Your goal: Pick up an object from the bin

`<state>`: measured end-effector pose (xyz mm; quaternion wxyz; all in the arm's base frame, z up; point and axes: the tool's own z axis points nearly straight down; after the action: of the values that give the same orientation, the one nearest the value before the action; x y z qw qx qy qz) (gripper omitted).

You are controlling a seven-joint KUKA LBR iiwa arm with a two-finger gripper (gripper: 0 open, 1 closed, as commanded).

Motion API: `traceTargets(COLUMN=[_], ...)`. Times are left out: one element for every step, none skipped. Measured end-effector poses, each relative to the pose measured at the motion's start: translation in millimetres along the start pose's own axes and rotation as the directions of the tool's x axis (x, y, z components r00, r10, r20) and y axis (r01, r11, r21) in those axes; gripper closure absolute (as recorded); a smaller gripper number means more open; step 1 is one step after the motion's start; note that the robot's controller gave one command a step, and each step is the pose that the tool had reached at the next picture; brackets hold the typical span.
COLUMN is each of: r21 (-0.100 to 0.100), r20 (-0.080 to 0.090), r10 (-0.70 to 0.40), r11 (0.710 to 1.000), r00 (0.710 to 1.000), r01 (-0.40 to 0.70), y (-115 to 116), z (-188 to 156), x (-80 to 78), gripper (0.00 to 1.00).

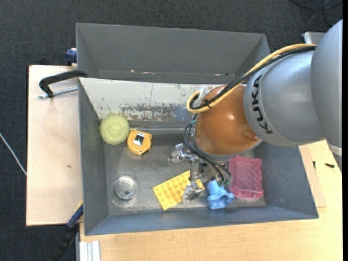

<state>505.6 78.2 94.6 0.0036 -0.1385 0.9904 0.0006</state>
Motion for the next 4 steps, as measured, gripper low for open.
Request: traceTargets(r21=[-0.001,-0.001,-0.001,-0.001], r20=[-0.002,-0.003,-0.003,-0.003], r10=[-0.001,-0.001,-0.001,-0.001], r11=[1.000,1.000,1.000,1.000], r00=[1.000,1.000,1.000,1.000], r01=[0.001,0.001,0.001,0.001], y=[2.4,2.3,2.2,2.2], z=[14.2,14.5,14.5,14.5], x=[5.6,5.7,5.7,5.7], gripper=[1.00,1.00,1.00,1.00])
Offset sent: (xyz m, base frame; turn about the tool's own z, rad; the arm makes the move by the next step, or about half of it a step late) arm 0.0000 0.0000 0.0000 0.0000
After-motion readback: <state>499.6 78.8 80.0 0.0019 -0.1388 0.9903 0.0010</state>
